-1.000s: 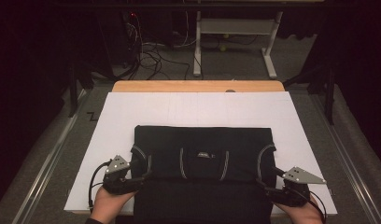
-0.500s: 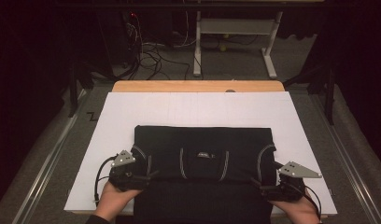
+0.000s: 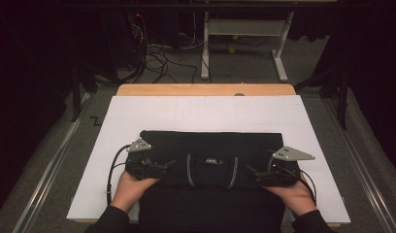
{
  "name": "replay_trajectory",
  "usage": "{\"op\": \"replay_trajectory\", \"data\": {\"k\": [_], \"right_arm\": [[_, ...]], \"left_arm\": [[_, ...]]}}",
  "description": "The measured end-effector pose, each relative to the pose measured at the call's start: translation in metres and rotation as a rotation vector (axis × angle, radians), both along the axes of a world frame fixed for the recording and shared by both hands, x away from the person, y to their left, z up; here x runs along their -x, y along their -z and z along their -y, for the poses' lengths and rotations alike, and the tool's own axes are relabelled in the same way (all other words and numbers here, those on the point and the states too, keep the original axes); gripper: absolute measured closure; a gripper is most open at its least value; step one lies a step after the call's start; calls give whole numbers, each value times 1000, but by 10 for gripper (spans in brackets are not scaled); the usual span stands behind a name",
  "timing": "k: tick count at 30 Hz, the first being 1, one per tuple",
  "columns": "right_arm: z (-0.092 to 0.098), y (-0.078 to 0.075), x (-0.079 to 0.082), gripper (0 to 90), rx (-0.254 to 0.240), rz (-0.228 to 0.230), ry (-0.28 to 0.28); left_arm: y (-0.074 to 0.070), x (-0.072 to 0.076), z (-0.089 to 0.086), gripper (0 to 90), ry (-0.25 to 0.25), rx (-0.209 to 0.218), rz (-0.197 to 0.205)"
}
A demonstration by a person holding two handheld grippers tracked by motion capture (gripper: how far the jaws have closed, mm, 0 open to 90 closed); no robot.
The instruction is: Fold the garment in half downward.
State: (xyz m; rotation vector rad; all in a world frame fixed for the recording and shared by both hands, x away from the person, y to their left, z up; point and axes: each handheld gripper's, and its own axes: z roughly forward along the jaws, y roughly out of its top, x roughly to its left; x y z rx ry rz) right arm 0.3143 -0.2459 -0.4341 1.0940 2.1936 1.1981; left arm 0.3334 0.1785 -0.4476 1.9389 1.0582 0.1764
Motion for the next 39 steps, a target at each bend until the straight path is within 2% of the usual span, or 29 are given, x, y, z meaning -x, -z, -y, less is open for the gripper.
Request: {"op": "replay_trajectory", "data": {"k": [4, 5, 7, 9, 11, 14, 17, 22, 25, 29, 32, 36, 39], "right_arm": [[-7, 7, -11, 99, 28, -27, 2], [-8, 9, -12, 132, 36, -32, -1], [-7, 14, -12, 186, 37, -51, -1], [-6, 17, -11, 241, 42, -65, -2], [-6, 19, -9, 282, 47, -81, -6], [-8, 23, -8, 358, 77, -102, 1], [-10, 26, -10, 406, 97, -125, -10], [-14, 31, -11, 513, 155, -142, -32], [-14, 31, -11, 587, 151, -154, -43], [-14, 32, -10, 766, 149, -157, -66], [-16, 29, -8, 813, 147, -139, -71], [-17, 18, 0, 818, 132, -56, -75], [-18, 16, 3, 819, 132, -25, -74]], "left_arm": [[11, -4, 3, 15, -19, -80, -43], [14, -5, 3, 48, -16, -94, -55], [18, -6, 4, 211, -31, -121, -71], [24, -6, 6, 296, -25, -153, -94], [25, -5, 8, 328, -29, -175, -80], [26, -4, 9, 391, -23, -166, -79], [27, -2, 12, 478, -4, -190, -53], [26, 1, 13, 604, 24, -195, -46], [26, 2, 14, 663, 36, -184, -48], [27, 2, 13, 698, 37, -169, -48], [25, 4, 11, 701, 43, -149, -41], [19, 9, 9, 700, 36, -126, 7], [15, 13, 7, 698, 43, -114, 38]]}}
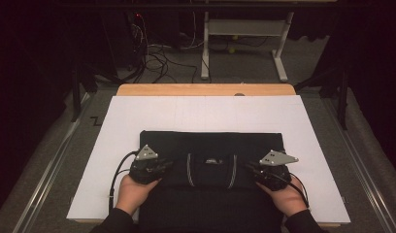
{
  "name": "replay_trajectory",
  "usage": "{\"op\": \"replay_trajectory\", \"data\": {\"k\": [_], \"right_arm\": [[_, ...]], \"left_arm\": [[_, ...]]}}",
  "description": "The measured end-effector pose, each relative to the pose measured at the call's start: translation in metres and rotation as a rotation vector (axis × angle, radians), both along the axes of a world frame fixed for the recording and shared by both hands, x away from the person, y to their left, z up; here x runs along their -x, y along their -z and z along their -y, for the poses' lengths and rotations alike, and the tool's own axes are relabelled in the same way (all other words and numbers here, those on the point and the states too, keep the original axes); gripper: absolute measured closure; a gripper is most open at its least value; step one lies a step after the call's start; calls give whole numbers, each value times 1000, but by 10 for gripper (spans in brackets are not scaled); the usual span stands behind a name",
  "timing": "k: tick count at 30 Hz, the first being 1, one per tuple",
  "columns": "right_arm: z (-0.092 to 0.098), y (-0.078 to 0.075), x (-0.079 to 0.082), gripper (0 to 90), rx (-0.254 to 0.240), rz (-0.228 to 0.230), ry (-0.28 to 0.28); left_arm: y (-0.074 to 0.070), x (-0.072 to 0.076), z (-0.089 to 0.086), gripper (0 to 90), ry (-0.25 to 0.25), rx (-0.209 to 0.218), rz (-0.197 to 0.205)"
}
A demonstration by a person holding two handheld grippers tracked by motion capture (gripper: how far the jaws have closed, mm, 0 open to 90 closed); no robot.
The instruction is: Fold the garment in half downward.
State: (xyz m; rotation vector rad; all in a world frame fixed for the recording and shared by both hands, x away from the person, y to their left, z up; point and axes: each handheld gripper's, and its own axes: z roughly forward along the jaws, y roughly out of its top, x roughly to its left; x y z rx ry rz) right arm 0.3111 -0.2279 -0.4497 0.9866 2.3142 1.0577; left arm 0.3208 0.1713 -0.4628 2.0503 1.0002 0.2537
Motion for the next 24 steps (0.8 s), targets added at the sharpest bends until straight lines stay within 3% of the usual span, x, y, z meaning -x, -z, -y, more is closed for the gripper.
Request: {"op": "replay_trajectory", "data": {"k": [6, 9, 13, 16, 21, 24], "right_arm": [[0, -1, 5, 822, 1, 34, -4], [1, -3, 8, 824, -3, 42, -8], [0, -5, 9, 825, -7, 49, -15], [2, -8, 11, 827, -21, 55, -17], [4, -10, 17, 827, -34, 64, -26], [6, -11, 20, 827, -40, 69, -36]], "left_arm": [[-7, 10, -2, 696, 15, 10, 65], [-7, 12, -3, 676, 18, -21, 70], [-5, 13, -8, 673, 7, -17, 46], [-7, 13, -5, 674, 4, -51, 5], [-12, 19, -3, 674, 7, -52, 25], [-16, 21, -5, 661, 6, -26, 9]]}}
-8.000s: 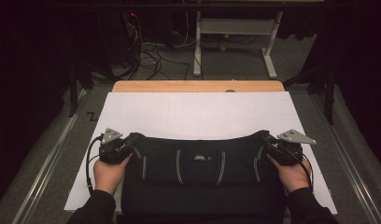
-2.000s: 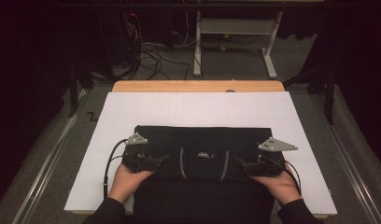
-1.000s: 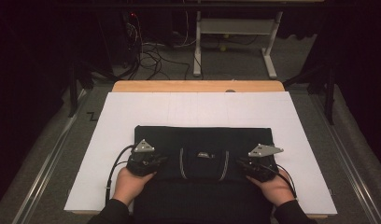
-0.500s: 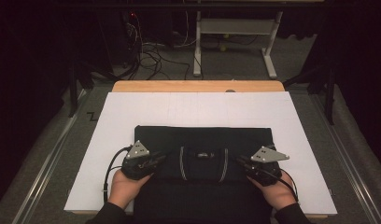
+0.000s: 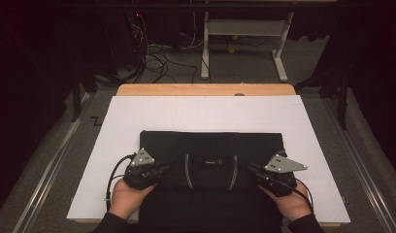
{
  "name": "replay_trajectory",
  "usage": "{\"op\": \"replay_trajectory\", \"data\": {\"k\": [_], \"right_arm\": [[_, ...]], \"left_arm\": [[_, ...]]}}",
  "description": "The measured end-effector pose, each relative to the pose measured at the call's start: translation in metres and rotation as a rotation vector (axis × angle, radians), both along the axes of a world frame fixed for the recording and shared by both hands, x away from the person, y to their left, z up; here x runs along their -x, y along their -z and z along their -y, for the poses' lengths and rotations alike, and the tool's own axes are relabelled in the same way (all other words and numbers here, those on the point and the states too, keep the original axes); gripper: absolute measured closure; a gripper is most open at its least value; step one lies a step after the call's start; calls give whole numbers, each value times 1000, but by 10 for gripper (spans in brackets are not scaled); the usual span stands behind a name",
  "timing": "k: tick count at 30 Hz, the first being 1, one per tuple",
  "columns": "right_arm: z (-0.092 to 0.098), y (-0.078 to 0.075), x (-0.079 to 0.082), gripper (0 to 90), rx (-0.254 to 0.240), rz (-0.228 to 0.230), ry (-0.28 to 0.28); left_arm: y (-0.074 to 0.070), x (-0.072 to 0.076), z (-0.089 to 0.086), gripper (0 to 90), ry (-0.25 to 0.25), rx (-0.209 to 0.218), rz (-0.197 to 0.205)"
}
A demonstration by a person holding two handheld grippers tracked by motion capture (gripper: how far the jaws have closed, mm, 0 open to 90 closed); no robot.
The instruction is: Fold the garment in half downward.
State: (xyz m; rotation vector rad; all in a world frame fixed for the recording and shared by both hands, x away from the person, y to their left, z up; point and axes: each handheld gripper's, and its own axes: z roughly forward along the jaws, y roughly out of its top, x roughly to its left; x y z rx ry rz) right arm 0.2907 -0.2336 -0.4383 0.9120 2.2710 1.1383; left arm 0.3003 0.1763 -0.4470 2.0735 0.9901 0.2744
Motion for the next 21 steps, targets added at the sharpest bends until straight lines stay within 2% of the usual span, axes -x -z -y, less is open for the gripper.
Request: {"op": "replay_trajectory", "data": {"k": [5, 8, 12, 15, 21], "right_arm": [[0, 0, 4, 828, -3, 3, -18], [0, 0, 7, 828, -3, 3, -28], [0, 2, 9, 829, 5, 3, -30], [0, 2, 9, 829, 1, -1, -28], [0, 1, 15, 828, -3, 7, -40]], "left_arm": [[-3, 5, 0, 652, -4, -37, 24], [-4, 8, -2, 659, 13, 0, 4], [-3, 13, -3, 661, 9, -38, 11], [-1, 15, -5, 661, 14, -36, -6], [0, 24, -7, 654, 3, -17, -1]]}}
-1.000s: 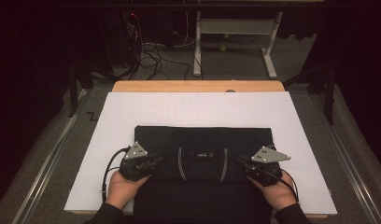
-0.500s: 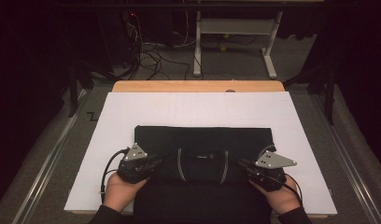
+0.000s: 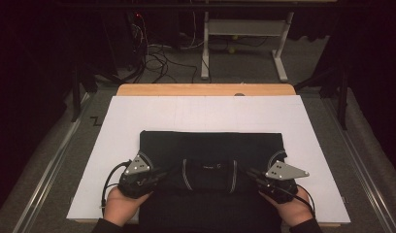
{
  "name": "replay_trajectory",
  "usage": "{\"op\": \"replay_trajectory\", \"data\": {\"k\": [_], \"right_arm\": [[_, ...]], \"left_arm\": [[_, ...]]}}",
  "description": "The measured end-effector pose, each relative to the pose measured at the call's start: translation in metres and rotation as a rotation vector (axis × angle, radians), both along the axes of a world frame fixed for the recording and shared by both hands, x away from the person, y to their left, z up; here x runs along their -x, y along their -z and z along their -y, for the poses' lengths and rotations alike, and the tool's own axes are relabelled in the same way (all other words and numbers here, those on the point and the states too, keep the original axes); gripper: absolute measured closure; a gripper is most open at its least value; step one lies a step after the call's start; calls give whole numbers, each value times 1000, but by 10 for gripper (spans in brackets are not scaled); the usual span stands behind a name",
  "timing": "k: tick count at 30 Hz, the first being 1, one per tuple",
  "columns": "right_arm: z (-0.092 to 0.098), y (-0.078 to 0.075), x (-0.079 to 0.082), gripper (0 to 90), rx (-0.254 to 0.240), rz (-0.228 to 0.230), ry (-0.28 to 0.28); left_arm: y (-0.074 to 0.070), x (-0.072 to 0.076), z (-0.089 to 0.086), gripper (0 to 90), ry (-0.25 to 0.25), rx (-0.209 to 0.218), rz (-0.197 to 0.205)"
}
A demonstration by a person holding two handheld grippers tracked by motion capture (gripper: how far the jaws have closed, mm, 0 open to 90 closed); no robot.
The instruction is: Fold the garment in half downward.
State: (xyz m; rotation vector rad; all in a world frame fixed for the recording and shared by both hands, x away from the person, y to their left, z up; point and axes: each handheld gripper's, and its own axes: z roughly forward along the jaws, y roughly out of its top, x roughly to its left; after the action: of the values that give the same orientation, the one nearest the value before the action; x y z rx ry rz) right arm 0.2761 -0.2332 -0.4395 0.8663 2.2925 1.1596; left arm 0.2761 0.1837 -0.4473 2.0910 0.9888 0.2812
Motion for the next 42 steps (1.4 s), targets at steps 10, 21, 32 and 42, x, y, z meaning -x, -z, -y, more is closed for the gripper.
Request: {"op": "replay_trajectory", "data": {"k": [10, 21, 32, 42], "right_arm": [[2, -1, 6, 828, -8, 3, -12], [3, 0, 15, 828, -10, 2, -29], [5, 2, 28, 825, -15, -8, -55], [8, 3, 44, 822, -12, -15, -72]], "left_arm": [[1, 7, -5, 650, -33, -1, 36], [6, 18, -6, 658, 1, 16, 23], [10, 38, -1, 656, 49, -1, 23], [8, 53, -4, 629, 62, 7, 34]]}}
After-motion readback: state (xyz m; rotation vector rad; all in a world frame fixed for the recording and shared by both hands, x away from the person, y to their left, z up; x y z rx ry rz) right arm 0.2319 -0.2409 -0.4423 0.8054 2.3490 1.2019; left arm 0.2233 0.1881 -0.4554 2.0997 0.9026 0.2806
